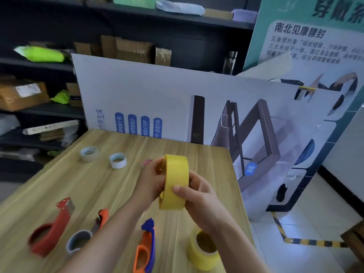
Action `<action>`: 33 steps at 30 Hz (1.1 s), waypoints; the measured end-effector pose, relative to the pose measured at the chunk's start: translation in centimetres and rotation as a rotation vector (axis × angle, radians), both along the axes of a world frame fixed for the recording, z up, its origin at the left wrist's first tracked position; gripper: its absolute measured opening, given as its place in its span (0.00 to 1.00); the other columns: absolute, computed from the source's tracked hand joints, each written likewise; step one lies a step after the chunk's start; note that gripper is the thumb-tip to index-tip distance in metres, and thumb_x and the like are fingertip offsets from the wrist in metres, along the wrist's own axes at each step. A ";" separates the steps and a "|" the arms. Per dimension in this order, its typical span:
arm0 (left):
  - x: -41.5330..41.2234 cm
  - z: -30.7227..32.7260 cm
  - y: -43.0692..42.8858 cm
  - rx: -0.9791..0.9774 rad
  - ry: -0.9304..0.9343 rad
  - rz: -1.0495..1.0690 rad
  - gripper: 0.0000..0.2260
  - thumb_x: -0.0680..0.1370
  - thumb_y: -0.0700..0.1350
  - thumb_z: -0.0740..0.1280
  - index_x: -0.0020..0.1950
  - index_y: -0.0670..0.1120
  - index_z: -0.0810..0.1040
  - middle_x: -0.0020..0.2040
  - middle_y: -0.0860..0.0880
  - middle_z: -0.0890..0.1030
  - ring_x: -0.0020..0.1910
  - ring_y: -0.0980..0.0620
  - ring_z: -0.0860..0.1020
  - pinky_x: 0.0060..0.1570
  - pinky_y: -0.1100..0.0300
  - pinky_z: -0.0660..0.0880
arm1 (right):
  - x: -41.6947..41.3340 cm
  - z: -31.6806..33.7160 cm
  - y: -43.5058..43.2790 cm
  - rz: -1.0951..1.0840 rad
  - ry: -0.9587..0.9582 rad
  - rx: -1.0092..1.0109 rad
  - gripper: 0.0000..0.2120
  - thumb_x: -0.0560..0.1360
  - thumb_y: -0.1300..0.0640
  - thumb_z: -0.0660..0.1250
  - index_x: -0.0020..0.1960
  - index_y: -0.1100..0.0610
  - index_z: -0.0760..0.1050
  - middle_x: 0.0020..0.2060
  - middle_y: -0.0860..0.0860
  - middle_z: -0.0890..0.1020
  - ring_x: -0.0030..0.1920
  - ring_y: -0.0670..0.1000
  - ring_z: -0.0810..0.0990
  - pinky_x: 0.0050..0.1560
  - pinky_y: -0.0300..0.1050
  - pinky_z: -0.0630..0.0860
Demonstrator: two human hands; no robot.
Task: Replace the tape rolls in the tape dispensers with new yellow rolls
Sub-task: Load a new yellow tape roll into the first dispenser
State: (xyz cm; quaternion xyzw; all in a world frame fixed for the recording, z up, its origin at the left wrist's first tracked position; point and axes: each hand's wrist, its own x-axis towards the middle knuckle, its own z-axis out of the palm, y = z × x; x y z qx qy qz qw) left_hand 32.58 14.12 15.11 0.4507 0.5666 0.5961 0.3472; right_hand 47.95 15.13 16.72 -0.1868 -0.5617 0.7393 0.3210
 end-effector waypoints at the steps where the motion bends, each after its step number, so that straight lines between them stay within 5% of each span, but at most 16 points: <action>1: -0.5 0.5 -0.4 0.040 -0.002 0.005 0.11 0.64 0.37 0.70 0.44 0.48 0.81 0.39 0.46 0.83 0.39 0.51 0.82 0.35 0.58 0.79 | -0.6 0.5 -0.1 0.014 -0.002 0.025 0.24 0.68 0.59 0.71 0.64 0.62 0.74 0.50 0.59 0.81 0.52 0.58 0.79 0.53 0.55 0.76; 4: -1.8 1.5 -1.5 0.042 -0.103 -0.007 0.07 0.69 0.38 0.66 0.40 0.48 0.81 0.33 0.50 0.83 0.33 0.53 0.82 0.30 0.64 0.77 | -2.4 1.9 -0.8 -0.008 -0.022 0.115 0.25 0.67 0.58 0.71 0.63 0.62 0.76 0.51 0.60 0.82 0.52 0.58 0.81 0.52 0.52 0.77; 7: -3.4 1.7 -2.0 -0.102 -0.147 -0.018 0.09 0.76 0.36 0.63 0.40 0.46 0.79 0.33 0.46 0.80 0.31 0.49 0.79 0.29 0.58 0.76 | -4.2 2.9 -1.5 -0.091 -0.025 0.163 0.13 0.72 0.57 0.70 0.56 0.57 0.81 0.51 0.61 0.85 0.52 0.59 0.83 0.56 0.58 0.78; 9: -4.0 2.4 -2.6 -0.128 -0.218 0.003 0.02 0.72 0.41 0.66 0.39 0.47 0.77 0.34 0.45 0.76 0.32 0.48 0.76 0.33 0.55 0.72 | -5.2 3.2 -2.0 -0.135 -0.024 0.164 0.12 0.73 0.55 0.69 0.53 0.59 0.82 0.48 0.62 0.85 0.48 0.59 0.84 0.56 0.64 0.77; 12: -5.5 3.5 -3.8 0.107 0.007 0.060 0.21 0.65 0.45 0.68 0.58 0.53 0.76 0.45 0.53 0.81 0.42 0.54 0.80 0.39 0.61 0.75 | -6.5 3.5 -2.7 -0.165 -0.013 0.171 0.13 0.73 0.52 0.70 0.52 0.59 0.82 0.45 0.62 0.86 0.43 0.58 0.85 0.52 0.62 0.80; 16: -7.0 4.9 -4.7 0.286 0.342 0.143 0.16 0.71 0.35 0.67 0.52 0.53 0.78 0.45 0.53 0.82 0.45 0.55 0.80 0.44 0.60 0.76 | -7.5 4.2 -3.4 -0.121 -0.021 0.204 0.15 0.74 0.49 0.69 0.55 0.58 0.82 0.49 0.62 0.85 0.46 0.59 0.85 0.53 0.59 0.80; 18: -7.3 5.2 -4.8 0.299 0.293 0.134 0.18 0.71 0.29 0.66 0.50 0.52 0.78 0.42 0.51 0.81 0.40 0.57 0.79 0.38 0.64 0.76 | -7.7 4.6 -3.6 -0.101 -0.027 0.209 0.16 0.74 0.49 0.69 0.57 0.57 0.81 0.51 0.61 0.85 0.49 0.59 0.84 0.56 0.61 0.79; 23: -7.1 5.0 -4.9 0.179 -0.079 0.017 0.13 0.76 0.40 0.64 0.47 0.59 0.80 0.42 0.52 0.81 0.38 0.57 0.81 0.38 0.62 0.78 | -7.7 5.2 -3.7 -0.045 -0.028 0.245 0.15 0.74 0.55 0.66 0.59 0.56 0.80 0.54 0.64 0.83 0.53 0.62 0.81 0.60 0.63 0.75; 25: -7.2 4.8 -4.8 0.171 0.063 0.006 0.12 0.73 0.43 0.66 0.53 0.57 0.77 0.43 0.53 0.81 0.40 0.57 0.81 0.39 0.61 0.78 | -7.6 5.2 -3.7 -0.035 -0.017 0.241 0.17 0.73 0.58 0.66 0.60 0.60 0.79 0.54 0.68 0.81 0.52 0.63 0.81 0.59 0.64 0.75; 28: -7.3 4.7 -4.8 0.224 0.443 0.093 0.20 0.59 0.57 0.70 0.49 0.54 0.76 0.37 0.53 0.80 0.37 0.53 0.79 0.38 0.57 0.76 | -7.6 5.1 -3.9 -0.052 -0.022 0.255 0.15 0.72 0.59 0.67 0.57 0.63 0.80 0.52 0.68 0.82 0.51 0.65 0.81 0.55 0.60 0.77; 30: -7.6 4.3 -4.7 0.237 0.522 0.100 0.15 0.65 0.58 0.69 0.49 0.53 0.78 0.36 0.51 0.78 0.34 0.53 0.78 0.36 0.58 0.76 | -7.8 5.0 -4.0 -0.087 -0.027 0.254 0.13 0.72 0.58 0.67 0.55 0.61 0.81 0.51 0.67 0.83 0.52 0.67 0.81 0.55 0.60 0.77; 33: -7.3 5.4 -5.1 0.245 0.402 0.173 0.07 0.76 0.52 0.64 0.49 0.55 0.81 0.40 0.51 0.80 0.37 0.54 0.79 0.36 0.59 0.76 | -8.0 4.9 -4.1 -0.107 -0.032 0.226 0.11 0.73 0.55 0.67 0.52 0.57 0.83 0.50 0.64 0.84 0.51 0.64 0.82 0.56 0.60 0.78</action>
